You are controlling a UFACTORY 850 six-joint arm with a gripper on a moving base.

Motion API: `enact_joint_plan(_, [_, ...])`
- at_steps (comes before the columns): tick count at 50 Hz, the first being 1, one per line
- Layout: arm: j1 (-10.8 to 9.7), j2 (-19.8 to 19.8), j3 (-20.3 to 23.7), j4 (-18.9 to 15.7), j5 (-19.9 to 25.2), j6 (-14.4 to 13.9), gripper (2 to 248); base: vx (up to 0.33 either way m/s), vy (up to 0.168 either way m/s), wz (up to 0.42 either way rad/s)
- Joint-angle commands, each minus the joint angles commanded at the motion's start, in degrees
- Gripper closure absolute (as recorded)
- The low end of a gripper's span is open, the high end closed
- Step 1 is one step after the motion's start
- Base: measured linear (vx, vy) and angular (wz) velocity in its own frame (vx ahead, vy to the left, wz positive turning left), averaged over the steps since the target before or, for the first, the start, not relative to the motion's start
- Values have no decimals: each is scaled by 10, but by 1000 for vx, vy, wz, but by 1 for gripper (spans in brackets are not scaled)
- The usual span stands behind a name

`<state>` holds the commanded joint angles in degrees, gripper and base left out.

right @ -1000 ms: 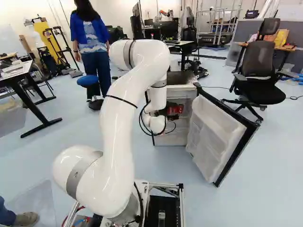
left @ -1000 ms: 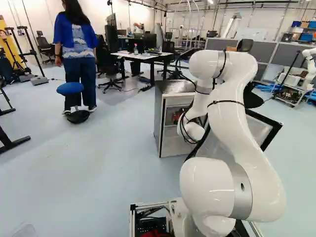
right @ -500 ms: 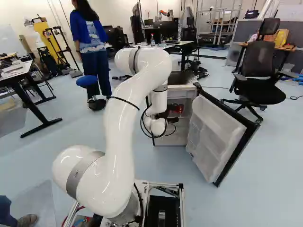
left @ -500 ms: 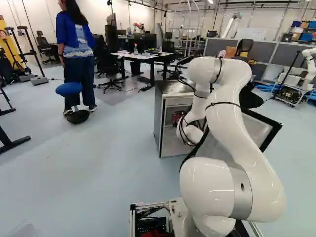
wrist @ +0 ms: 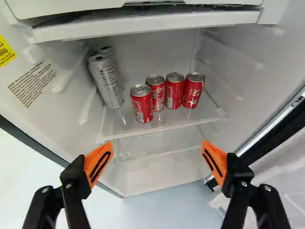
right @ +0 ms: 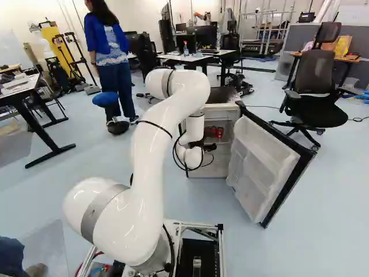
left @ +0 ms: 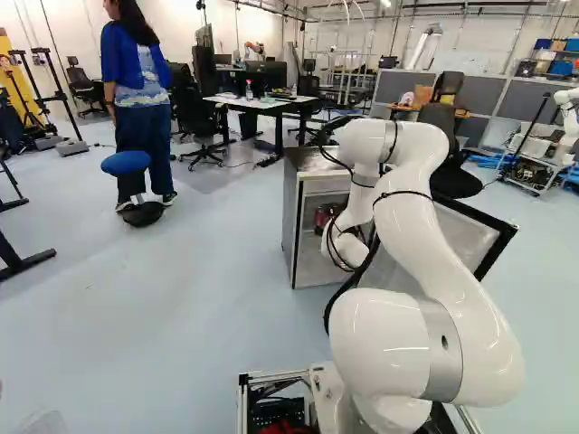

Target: Grab a drink from the fridge

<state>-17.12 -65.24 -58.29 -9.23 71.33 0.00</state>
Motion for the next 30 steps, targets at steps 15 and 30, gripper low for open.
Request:
enact_joint_plan(15, [4, -23, -25, -8, 23, 0, 3, 0, 0, 0])
enact_joint_plan(30, [7, -31, -41, -9, 32, 0, 3, 0, 0, 0])
